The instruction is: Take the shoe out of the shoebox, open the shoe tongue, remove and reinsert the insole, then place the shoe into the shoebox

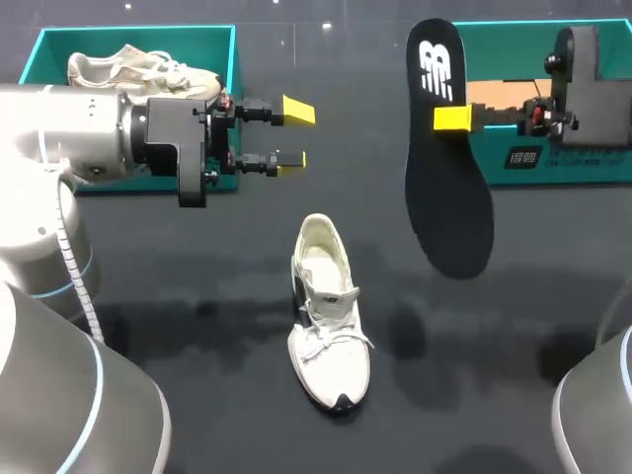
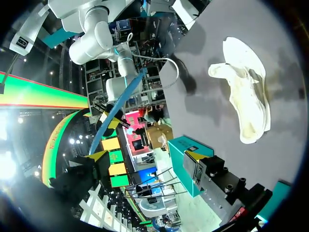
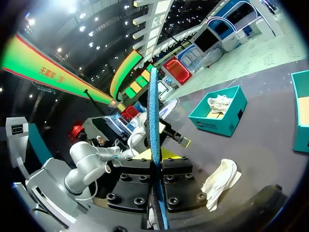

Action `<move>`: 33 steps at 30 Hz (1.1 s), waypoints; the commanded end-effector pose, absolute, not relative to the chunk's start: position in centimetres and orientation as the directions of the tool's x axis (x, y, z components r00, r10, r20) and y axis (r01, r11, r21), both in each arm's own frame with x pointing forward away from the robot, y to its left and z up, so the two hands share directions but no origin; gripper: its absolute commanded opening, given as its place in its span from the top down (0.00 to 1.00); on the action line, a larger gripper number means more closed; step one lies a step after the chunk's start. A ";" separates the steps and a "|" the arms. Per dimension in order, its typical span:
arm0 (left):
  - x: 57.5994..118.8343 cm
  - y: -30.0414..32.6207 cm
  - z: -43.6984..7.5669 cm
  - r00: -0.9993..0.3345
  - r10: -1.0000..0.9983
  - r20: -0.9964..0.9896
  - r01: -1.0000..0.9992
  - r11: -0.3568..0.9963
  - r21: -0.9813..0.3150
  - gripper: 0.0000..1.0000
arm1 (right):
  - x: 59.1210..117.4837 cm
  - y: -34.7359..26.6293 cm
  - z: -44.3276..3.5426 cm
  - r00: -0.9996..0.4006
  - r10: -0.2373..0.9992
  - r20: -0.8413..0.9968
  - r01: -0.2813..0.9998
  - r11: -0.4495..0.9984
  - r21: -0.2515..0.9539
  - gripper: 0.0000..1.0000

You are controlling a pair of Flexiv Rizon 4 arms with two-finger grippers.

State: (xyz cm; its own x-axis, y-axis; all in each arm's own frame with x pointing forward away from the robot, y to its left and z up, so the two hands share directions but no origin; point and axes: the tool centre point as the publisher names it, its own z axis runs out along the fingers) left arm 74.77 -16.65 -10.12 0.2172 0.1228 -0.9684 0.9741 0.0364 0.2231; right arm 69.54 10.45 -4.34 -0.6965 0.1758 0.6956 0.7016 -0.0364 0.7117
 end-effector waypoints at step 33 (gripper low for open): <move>74.9 -19.2 -11.2 0.074 0.085 -0.994 0.997 0.027 0.077 0.00 | 81.0 15.7 -10.0 -0.507 0.041 0.861 0.862 -0.012 0.508 1.00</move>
State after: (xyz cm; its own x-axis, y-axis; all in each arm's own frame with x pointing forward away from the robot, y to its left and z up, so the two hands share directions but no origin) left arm 74.75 -19.14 -11.14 0.0736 0.0848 -0.9937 0.9967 0.0284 0.0763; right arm 80.90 15.54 -10.08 -0.5080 0.0379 0.8605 0.8608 -0.0142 0.5088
